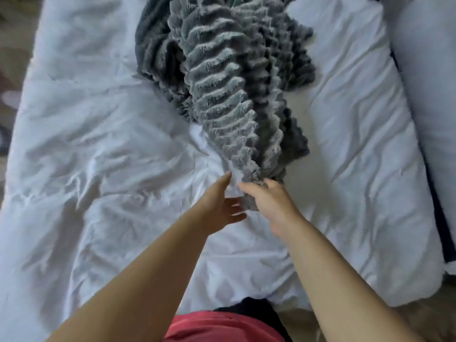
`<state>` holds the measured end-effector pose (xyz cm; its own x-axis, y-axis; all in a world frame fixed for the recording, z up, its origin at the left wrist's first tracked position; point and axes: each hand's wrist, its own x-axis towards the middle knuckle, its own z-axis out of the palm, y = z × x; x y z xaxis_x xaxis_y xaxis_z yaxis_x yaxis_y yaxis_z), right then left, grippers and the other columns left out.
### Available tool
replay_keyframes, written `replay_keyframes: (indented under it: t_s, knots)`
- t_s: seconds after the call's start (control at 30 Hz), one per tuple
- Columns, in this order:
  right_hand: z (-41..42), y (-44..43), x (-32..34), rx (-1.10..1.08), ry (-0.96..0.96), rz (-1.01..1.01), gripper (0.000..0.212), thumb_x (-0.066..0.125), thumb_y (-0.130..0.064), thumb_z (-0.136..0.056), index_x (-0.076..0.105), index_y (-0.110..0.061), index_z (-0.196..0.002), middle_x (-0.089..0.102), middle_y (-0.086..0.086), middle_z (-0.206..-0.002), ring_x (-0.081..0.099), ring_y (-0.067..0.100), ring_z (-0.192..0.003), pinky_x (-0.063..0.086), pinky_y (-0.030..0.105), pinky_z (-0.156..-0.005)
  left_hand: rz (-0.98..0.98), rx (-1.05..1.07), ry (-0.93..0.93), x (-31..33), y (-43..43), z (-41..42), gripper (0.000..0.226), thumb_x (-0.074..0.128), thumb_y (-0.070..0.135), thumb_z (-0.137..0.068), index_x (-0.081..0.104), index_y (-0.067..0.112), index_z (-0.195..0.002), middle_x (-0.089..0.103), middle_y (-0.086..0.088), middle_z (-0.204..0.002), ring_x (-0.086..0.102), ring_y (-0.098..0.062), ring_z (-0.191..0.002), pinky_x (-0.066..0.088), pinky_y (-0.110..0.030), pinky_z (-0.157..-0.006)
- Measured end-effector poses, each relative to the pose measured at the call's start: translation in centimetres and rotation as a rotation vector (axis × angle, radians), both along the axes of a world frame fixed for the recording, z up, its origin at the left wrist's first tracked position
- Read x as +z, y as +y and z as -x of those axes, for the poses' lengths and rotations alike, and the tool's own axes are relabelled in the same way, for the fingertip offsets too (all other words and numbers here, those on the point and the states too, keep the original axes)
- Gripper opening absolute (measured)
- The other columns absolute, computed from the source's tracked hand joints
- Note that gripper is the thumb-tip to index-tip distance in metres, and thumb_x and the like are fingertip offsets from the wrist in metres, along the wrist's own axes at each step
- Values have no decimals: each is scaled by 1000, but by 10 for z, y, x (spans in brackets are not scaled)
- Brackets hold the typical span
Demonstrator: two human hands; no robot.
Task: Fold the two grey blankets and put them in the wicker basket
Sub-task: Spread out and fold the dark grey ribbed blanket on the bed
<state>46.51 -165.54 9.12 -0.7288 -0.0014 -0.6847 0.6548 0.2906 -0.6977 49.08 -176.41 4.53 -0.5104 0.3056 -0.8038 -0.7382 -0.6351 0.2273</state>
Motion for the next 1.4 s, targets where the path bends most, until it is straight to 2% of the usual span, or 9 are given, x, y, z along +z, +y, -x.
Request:
replay_keyframes:
  t_s: [0.13,0.23,0.3,0.53,0.67,0.8,1.03,1.13,1.4]
  knots:
    - [-28,-21,92,109,229,304,27,70,-22,-67,63,0,-78,58,23,-68,54,32,-55,38,27,-43,-303,315,133,78,-41,20,65,43,60,-90,47,13,-136,57,-21,-128,59,-37,-113,50,-50,-84]
    - [-39,-29,130,36,406,544,28,68,-14,-70,66,3,-93,57,32,-74,60,45,-62,55,50,-54,-319,531,308,145,-71,37,36,51,24,-91,52,28,-126,61,14,-99,67,-12,-87,58,-38,-71]
    - [-36,-30,153,-121,524,588,28,69,-6,-70,71,-6,-98,72,13,-86,71,30,-82,57,34,-63,-209,567,466,181,-86,40,53,44,4,-90,44,29,-136,56,18,-108,63,-7,-92,54,-35,-82]
    - [-22,-24,226,-121,837,584,33,55,14,-83,69,-15,-89,66,-32,-73,61,-18,-75,44,4,-69,1144,324,1135,250,-111,2,79,52,-12,-55,64,44,-109,64,5,-99,57,-9,-74,44,-21,-54]
    - [-29,-20,246,-96,916,767,22,63,-1,-63,66,-23,-60,63,-9,-62,62,11,-65,50,23,-67,1894,-7,1133,257,-120,6,47,69,-6,-64,70,17,-106,61,-2,-102,59,-20,-93,35,-13,-76]
    - [-17,-2,276,-127,988,943,37,48,8,-71,36,-20,-51,48,-6,-62,53,15,-72,51,31,-84,1944,281,837,266,-137,11,32,61,-2,-70,70,11,-98,60,-6,-100,57,-26,-94,31,-21,-71]
    - [17,13,285,-356,1043,818,66,27,27,-77,65,-25,-91,69,-7,-83,66,10,-85,55,25,-86,1866,425,793,326,-132,23,23,54,11,-81,61,20,-101,61,6,-106,46,-25,-111,15,-45,-111]
    - [15,20,286,-350,1167,787,50,43,21,-75,62,-17,-102,71,-3,-92,66,13,-94,52,23,-89,1552,237,931,351,-135,24,22,38,14,-93,57,20,-84,66,-14,-92,57,-38,-84,46,-47,-82]
    - [11,0,257,-3,1183,-356,22,61,-9,-77,54,-16,-58,61,7,-68,56,32,-69,43,36,-63,1446,-124,1006,344,-102,20,35,44,35,-92,58,7,-77,63,-9,-73,55,-22,-68,43,-32,-68]
